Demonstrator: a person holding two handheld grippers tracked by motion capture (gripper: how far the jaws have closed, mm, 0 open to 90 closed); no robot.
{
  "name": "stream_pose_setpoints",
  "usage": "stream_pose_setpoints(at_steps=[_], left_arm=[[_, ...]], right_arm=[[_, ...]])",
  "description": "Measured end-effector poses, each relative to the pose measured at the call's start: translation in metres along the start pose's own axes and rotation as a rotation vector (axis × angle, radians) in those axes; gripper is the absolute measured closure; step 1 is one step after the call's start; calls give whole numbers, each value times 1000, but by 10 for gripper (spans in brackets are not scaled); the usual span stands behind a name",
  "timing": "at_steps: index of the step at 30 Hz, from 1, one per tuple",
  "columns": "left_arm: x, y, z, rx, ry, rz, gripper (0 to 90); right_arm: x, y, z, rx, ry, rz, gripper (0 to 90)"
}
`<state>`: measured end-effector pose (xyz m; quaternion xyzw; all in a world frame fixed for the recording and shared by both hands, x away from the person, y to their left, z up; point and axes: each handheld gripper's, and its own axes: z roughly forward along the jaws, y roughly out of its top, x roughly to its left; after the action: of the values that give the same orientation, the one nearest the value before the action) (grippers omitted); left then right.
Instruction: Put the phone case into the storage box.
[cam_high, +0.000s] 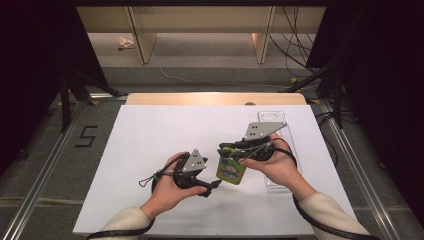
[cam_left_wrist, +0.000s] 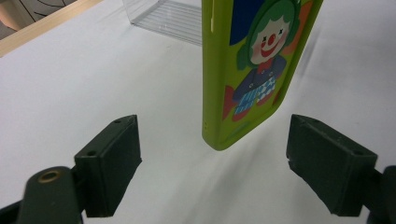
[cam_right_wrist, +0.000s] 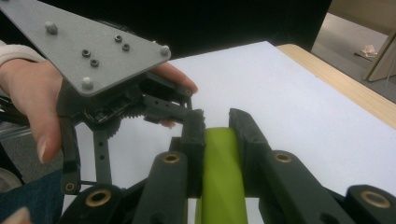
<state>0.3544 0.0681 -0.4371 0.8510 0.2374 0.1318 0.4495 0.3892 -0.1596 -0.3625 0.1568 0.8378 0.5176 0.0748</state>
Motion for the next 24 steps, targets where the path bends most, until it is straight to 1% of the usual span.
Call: stream_pose_setpoints(at_steps=[5, 12, 18, 21, 24], left_arm=[[0, -1, 1, 4, 1, -2, 174], [0, -2, 4, 16, -18, -1, 174], [0, -3, 5, 24, -27, 9, 191], [0, -4, 6, 27, -22, 10, 188], [-1, -4, 7, 26, -29, 9, 189]], right_arm=[[1, 0, 0, 0, 7, -1, 775], [3, 3, 1, -7, 26, -10, 775], [5, 3, 1, -6, 39, -13, 775], [5, 3, 2, -6, 40, -14, 775], [6, 4, 2, -6, 45, -15, 776]])
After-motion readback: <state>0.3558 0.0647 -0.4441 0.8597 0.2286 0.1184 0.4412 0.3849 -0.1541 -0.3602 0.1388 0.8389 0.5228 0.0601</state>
